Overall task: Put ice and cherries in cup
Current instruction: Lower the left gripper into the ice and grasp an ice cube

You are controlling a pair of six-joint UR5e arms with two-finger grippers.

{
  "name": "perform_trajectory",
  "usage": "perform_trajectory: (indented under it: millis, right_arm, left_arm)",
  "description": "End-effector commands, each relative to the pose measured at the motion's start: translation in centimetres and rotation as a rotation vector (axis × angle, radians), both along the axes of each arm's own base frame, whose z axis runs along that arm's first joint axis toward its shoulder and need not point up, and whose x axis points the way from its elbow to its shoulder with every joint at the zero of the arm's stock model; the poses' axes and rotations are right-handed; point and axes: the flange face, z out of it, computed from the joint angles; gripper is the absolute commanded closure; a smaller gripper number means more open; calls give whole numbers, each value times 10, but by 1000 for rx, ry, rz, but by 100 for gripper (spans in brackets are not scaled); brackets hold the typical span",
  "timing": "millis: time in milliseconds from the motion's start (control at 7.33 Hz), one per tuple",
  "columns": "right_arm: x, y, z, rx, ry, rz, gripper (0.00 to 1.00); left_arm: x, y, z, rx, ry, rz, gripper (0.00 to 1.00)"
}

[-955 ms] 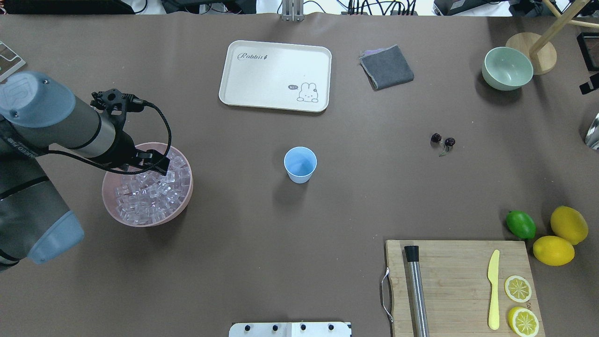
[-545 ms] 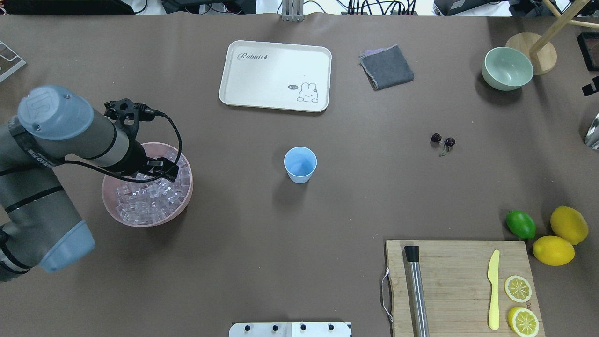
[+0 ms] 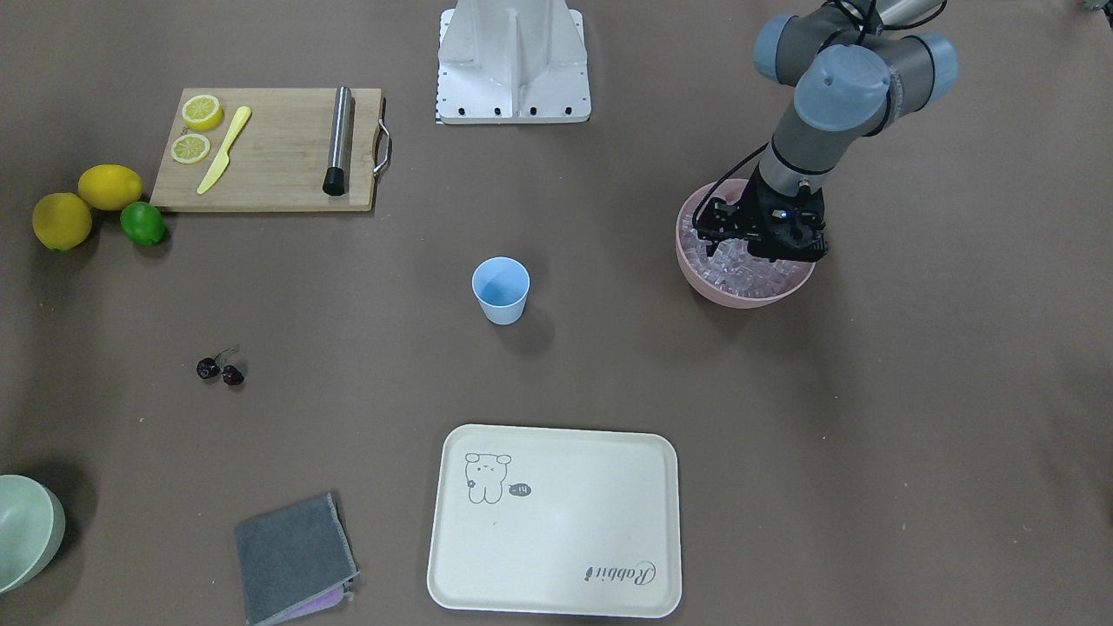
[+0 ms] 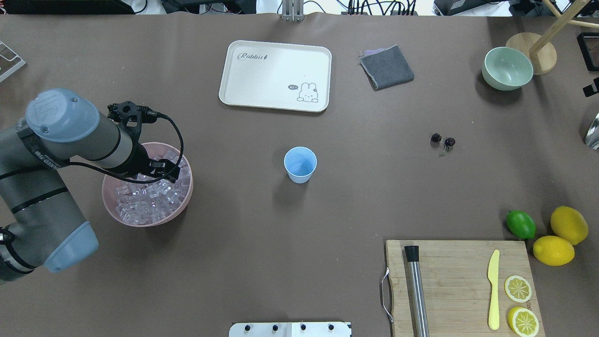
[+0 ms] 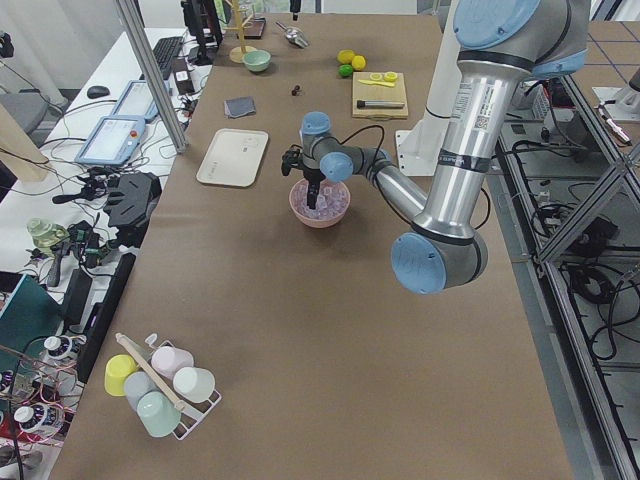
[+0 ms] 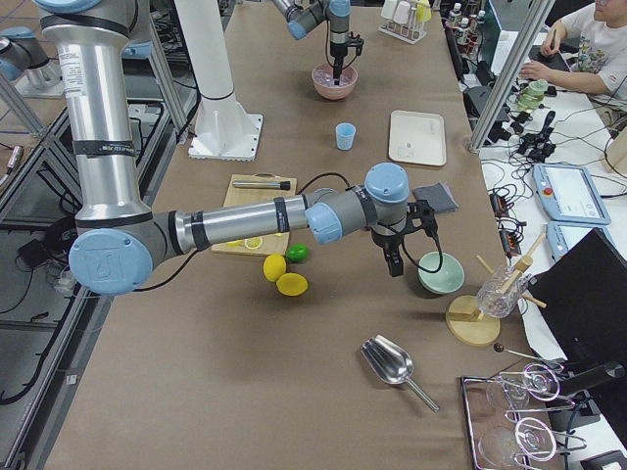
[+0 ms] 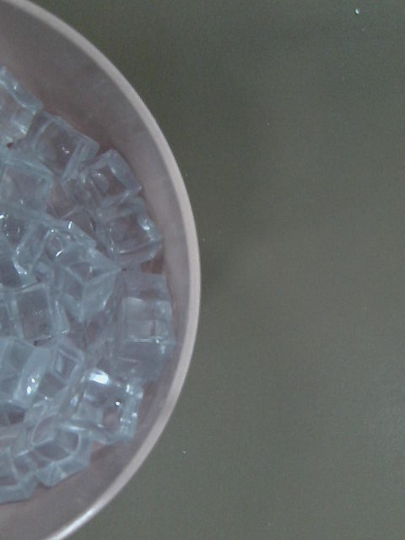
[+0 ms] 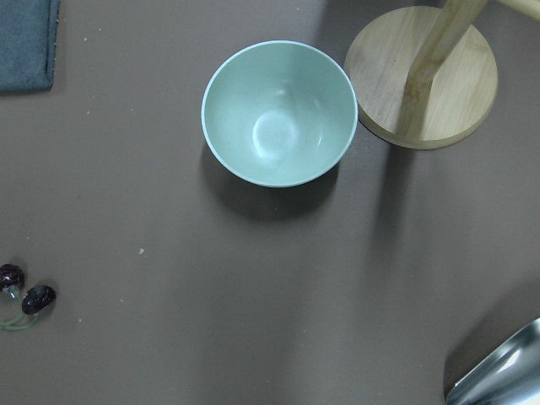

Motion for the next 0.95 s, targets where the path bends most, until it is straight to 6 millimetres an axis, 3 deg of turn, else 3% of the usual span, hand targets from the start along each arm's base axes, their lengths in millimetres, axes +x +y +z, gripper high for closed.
perform_trajectory:
  millis: [0,545,682,818]
  right_arm:
    - [1,2,1,-4,-4,0,1]
    - [2,13,1,-3,-7,-2,1]
    - [1,12,1,-4,-7,-2,1]
    - [2,13,2,-5,-7,-1,1]
  left_arm:
    - [2,1,1,1,1,3,13]
    - [9,7,4,21,27,17,31]
    - [9,7,1,26,35,17,47]
    - [10,7,0,30,38,19,71]
